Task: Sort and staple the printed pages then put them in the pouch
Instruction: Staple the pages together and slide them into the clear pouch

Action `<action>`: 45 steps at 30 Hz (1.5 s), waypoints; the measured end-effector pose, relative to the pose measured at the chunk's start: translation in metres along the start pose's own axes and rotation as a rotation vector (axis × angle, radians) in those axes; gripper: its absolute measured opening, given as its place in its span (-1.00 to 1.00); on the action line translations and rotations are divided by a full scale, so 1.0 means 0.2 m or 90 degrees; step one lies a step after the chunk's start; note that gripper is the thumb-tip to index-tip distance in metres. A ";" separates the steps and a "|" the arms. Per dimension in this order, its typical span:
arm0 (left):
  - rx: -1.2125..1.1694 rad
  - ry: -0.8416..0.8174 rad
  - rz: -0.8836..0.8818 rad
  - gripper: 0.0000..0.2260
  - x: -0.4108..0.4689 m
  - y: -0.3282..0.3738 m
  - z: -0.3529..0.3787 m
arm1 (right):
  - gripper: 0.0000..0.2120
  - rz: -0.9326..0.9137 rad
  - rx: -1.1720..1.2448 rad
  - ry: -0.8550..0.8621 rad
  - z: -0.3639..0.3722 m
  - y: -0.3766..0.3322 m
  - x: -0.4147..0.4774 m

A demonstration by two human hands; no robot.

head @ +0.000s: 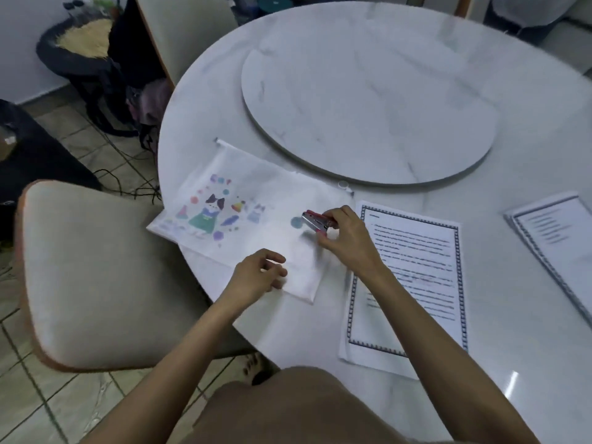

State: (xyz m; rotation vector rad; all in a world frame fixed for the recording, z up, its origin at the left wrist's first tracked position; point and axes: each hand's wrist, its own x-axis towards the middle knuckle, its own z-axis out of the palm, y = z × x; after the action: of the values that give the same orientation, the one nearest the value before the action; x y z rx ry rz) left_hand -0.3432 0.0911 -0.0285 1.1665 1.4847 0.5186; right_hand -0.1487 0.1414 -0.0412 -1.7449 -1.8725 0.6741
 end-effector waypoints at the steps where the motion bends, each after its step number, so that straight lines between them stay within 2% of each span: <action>1: 0.000 -0.001 0.004 -0.86 0.00 0.03 0.05 | -0.69 0.013 0.007 0.015 -0.07 0.06 -0.03; 8: -0.005 -0.007 0.021 -0.87 0.04 0.17 0.43 | -0.69 0.122 0.118 0.104 -0.48 0.44 -0.26; 15: 0.049 0.095 0.068 -0.85 0.09 0.30 0.72 | -0.61 0.225 0.220 0.198 -0.85 0.77 -0.48; 20: 0.074 0.190 0.091 -0.80 0.09 0.32 0.80 | -0.61 0.242 0.125 0.164 -0.99 0.97 -0.56; 24: 0.073 0.237 0.080 -0.79 0.07 0.31 0.82 | -0.65 0.244 -0.009 0.081 -0.99 1.08 -0.59; 29: 0.074 0.228 0.070 -0.78 0.06 0.28 0.85 | -0.69 0.248 -0.130 -0.003 -0.91 1.11 -0.60; 34: 0.061 0.242 0.045 -0.72 0.06 0.28 0.86 | -0.58 0.188 -0.204 0.065 -0.87 1.01 -0.60; 36: 0.067 0.237 0.019 -0.68 0.07 0.29 0.85 | -0.59 0.167 -0.165 0.070 -0.82 0.92 -0.61; 38: 0.069 0.217 -0.001 -0.63 0.08 0.30 0.85 | -0.61 0.185 -0.089 0.030 -0.75 0.83 -0.62; 41: 0.054 0.163 -0.023 -0.56 0.11 0.31 0.84 | -0.62 0.274 0.026 0.000 -0.64 0.76 -0.62; 45: 0.034 0.088 -0.089 -0.45 0.16 0.32 0.80 | -0.60 0.398 0.115 0.035 -0.58 0.70 -0.58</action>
State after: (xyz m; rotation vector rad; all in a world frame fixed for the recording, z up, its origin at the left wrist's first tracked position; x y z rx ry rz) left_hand -0.1684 0.1021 -0.0353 1.0768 1.6953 0.4743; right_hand 0.0400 0.0366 -0.0462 -2.2022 -1.1680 0.9695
